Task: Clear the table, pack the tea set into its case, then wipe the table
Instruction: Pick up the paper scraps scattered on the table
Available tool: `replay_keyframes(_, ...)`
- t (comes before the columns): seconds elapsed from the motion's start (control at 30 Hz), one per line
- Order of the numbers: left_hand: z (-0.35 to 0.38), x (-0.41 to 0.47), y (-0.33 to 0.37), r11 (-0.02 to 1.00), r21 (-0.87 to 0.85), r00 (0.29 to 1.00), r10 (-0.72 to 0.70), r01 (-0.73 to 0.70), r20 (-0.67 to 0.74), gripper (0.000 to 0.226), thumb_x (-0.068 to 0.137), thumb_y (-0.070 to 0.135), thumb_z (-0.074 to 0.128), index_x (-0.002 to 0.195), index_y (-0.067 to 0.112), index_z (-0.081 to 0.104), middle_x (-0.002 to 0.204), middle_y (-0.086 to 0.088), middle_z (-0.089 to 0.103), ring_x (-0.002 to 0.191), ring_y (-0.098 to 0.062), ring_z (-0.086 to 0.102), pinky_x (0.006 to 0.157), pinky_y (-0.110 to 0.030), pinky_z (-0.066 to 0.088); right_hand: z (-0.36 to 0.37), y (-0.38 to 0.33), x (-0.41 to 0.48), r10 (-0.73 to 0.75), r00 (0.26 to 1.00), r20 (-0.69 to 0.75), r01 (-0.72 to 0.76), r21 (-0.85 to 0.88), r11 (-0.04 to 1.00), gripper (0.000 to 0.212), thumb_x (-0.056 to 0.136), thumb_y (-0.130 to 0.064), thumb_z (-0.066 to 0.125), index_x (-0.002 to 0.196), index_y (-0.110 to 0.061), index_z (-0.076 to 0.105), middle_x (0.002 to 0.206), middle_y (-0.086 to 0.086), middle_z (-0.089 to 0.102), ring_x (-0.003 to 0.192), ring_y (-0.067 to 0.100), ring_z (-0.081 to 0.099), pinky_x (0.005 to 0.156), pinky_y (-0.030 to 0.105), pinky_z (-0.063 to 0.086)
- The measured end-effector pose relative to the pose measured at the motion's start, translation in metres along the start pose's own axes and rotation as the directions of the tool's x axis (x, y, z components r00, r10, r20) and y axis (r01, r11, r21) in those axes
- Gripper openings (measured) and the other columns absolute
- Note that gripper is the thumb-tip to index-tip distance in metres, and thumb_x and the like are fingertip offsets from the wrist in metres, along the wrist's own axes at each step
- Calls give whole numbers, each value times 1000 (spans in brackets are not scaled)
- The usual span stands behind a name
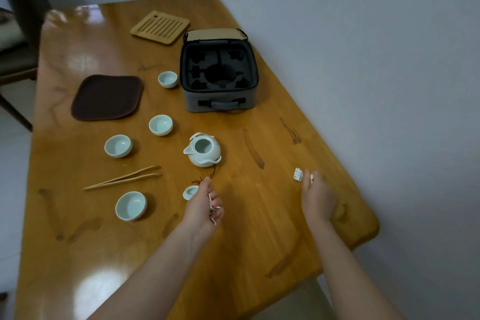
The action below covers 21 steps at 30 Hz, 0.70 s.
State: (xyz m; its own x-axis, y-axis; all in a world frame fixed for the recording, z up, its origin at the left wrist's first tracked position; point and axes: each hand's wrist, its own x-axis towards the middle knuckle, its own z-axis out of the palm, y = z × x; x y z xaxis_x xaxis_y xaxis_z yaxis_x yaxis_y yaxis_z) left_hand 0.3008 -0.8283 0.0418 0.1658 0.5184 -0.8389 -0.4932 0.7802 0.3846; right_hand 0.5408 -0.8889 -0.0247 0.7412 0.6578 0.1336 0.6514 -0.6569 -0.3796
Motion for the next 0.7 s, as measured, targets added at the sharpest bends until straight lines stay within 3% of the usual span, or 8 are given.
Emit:
replay_keyframes(0.17, -7, -3, 6, 999, -40, 999, 36, -35, 15, 32, 93, 36, 59, 69, 20, 47, 50, 7, 41, 33, -4, 35, 28, -16, 21, 6, -20, 16, 24, 983, 182, 18, -225, 974, 48, 102, -47, 34, 102, -6, 59, 83, 15, 71, 75, 33, 68, 56, 31, 38)
replay_keyframes(0.3, -14, -10, 13, 996, -31, 996, 78, -80, -43, 29, 94, 34, 59, 73, 19, 46, 50, 7, 41, 35, -5, 33, 30, -16, 21, 10, -31, 27, 40, 961, 275, 63, -357, 932, 41, 106, -35, 29, 129, -5, 42, 92, 10, 72, 81, 29, 69, 58, 30, 43)
replay_keyframes(0.4, -19, -12, 20, 996, -53, 996, 75, -78, -49, 26, 94, 36, 58, 78, 18, 48, 49, 7, 42, 35, -5, 34, 30, -16, 20, 12, -41, 30, 81, 948, 307, 47, -387, 921, 47, 107, -30, 28, 143, -1, 27, 104, 13, 70, 92, 31, 68, 66, 32, 45)
replay_keyframes(0.47, -22, -14, 23, 995, -62, 996, 74, -77, -45, 26, 95, 36, 57, 78, 18, 49, 49, 7, 42, 35, -5, 35, 30, -16, 21, 14, -44, 30, 131, 934, 333, 15, -402, 915, 43, 106, -24, 28, 142, 0, 29, 109, 14, 69, 97, 31, 67, 71, 33, 48)
replay_keyframes(0.57, -27, -18, 26, 993, -84, 996, 82, -85, -37, 25, 95, 35, 57, 79, 18, 49, 49, 6, 41, 35, -5, 34, 31, -17, 21, 13, -41, 33, 154, 911, 383, 16, -404, 915, 37, 102, -8, 28, 132, 3, 47, 107, 15, 69, 96, 31, 66, 72, 32, 48)
replay_keyframes(0.7, -44, -22, 31, 991, -110, 996, 73, -77, -42, 27, 94, 35, 59, 76, 18, 49, 50, 5, 40, 37, -6, 34, 31, -17, 22, 13, -34, 33, 95, 924, 371, 54, -372, 927, 30, 96, -6, 38, 95, -4, 69, 84, 8, 67, 67, 24, 59, 58, 27, 45)
